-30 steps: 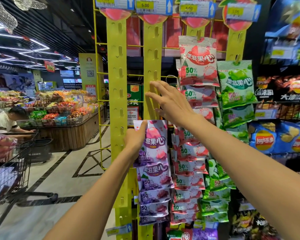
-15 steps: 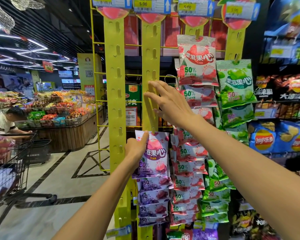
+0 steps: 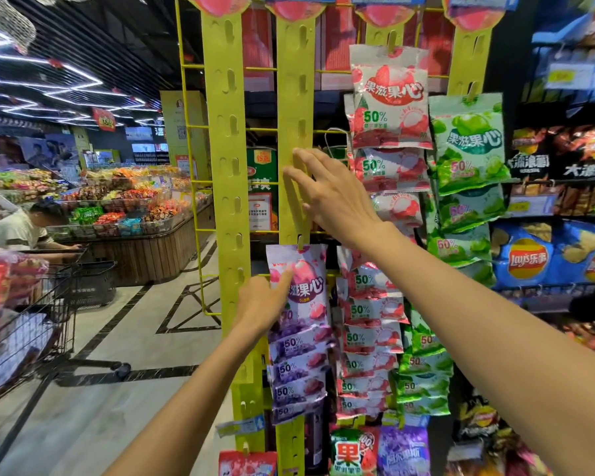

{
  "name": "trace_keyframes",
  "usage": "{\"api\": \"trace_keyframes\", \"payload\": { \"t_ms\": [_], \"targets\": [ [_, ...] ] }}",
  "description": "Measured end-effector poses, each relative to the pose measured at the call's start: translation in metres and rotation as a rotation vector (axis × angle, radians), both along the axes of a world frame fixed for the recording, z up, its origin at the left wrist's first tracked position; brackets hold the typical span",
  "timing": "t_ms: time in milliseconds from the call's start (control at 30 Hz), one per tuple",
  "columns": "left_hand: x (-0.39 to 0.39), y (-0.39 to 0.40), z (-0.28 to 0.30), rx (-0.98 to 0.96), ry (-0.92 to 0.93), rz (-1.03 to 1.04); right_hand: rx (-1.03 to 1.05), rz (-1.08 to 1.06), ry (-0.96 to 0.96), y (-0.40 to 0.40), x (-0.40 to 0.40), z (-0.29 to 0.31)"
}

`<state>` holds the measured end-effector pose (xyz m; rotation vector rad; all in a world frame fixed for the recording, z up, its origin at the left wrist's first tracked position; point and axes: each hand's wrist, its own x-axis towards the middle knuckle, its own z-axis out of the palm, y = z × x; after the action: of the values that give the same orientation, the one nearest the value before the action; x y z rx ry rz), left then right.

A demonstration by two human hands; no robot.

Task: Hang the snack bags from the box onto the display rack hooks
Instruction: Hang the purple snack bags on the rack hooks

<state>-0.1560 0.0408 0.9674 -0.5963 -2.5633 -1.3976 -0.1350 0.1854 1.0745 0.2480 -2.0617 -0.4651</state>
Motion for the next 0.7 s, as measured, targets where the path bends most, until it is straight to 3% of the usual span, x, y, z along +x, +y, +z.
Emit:
{"api": "trace_keyframes", "payload": {
  "t_ms": [133, 233, 367, 500, 700],
  "targets": [
    [0.020, -0.023, -0.007, -0.177, 0.205, 0.135, -0.062, 0.109, 0.058, -0.001, 0.028, -0.050],
    [0.032, -0.033, -0.022, -0.254, 0.489, 0.302, -0.145, 0.147, 0.011, 0.013, 0.050, -0.112],
    [0.037, -0.032, -0.071, -0.426, 0.912, 0.207, -0.241, 0.107, -0.117, 0.036, 0.073, -0.194],
    [0.040, -0.024, -0.149, -0.543, 0.980, 0.028, -0.286, 0.086, -0.229, 0.054, 0.096, -0.265],
    [0.059, -0.018, -0.277, -0.669, 0.802, -0.063, -0.373, -0.003, -0.402, 0.076, 0.127, -0.385]
  ]
}}
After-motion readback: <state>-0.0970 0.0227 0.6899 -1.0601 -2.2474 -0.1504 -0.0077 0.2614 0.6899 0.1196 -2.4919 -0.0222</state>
